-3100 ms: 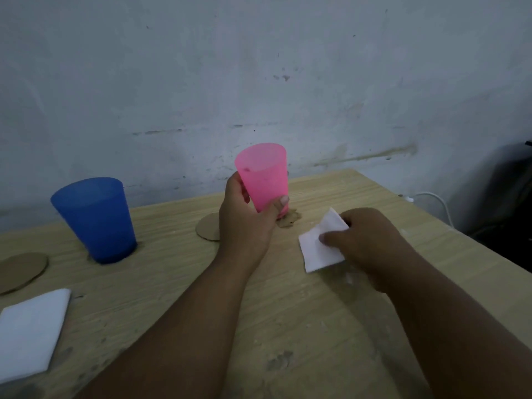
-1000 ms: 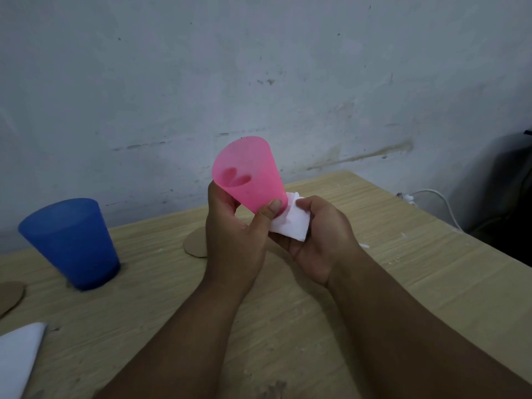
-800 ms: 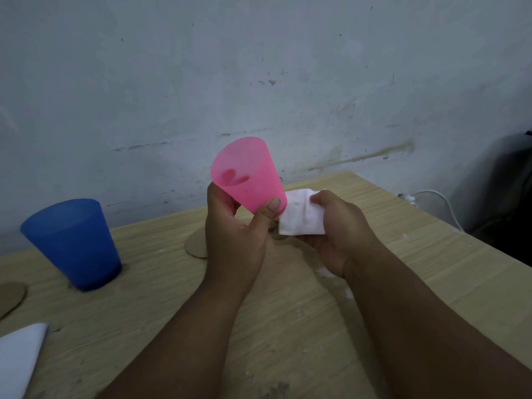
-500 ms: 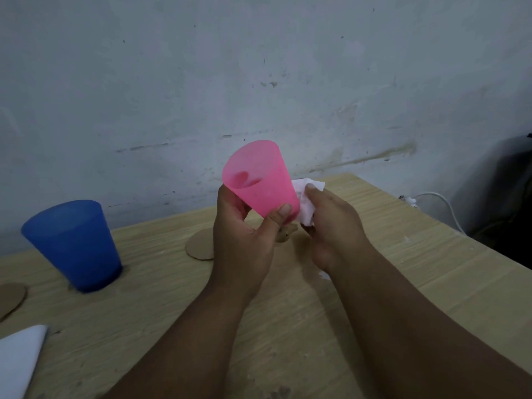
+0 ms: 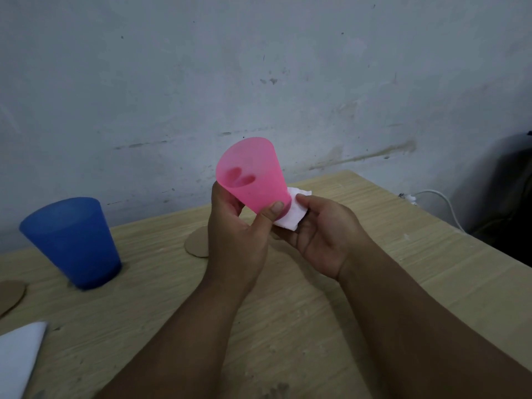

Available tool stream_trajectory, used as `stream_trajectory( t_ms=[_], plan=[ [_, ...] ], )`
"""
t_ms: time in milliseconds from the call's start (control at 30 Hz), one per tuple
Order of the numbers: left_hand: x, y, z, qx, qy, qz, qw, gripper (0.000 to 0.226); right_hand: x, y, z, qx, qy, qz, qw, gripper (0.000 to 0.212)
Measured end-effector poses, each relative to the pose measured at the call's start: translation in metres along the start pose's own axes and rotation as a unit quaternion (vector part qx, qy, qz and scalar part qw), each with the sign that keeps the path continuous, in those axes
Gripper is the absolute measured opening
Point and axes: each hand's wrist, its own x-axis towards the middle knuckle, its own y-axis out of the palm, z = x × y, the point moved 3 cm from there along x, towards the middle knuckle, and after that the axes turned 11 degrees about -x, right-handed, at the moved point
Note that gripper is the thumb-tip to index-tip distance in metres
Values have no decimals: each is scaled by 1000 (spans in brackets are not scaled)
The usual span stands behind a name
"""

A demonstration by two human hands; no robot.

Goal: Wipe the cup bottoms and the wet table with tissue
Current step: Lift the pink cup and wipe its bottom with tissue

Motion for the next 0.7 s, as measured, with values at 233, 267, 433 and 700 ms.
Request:
stream_trajectory(
  t_ms=[233, 267, 433, 700],
  plan=[
    [0, -2, 1, 2, 0, -5, 1000, 66, -4, -18, 15, -83, 1, -82, 993, 31],
    [0, -2, 1, 1, -2, -3, 1000, 66, -2, -18, 15, -79, -8, -95, 992, 30],
    [-2, 2, 2, -10, -10, 16, 1000, 63, 5, 3, 1, -24, 9, -35, 999, 36],
    [-1, 0, 1, 8, -11, 13, 1000, 63, -2, 6, -1, 31, 60, 70, 995, 42]
  ],
)
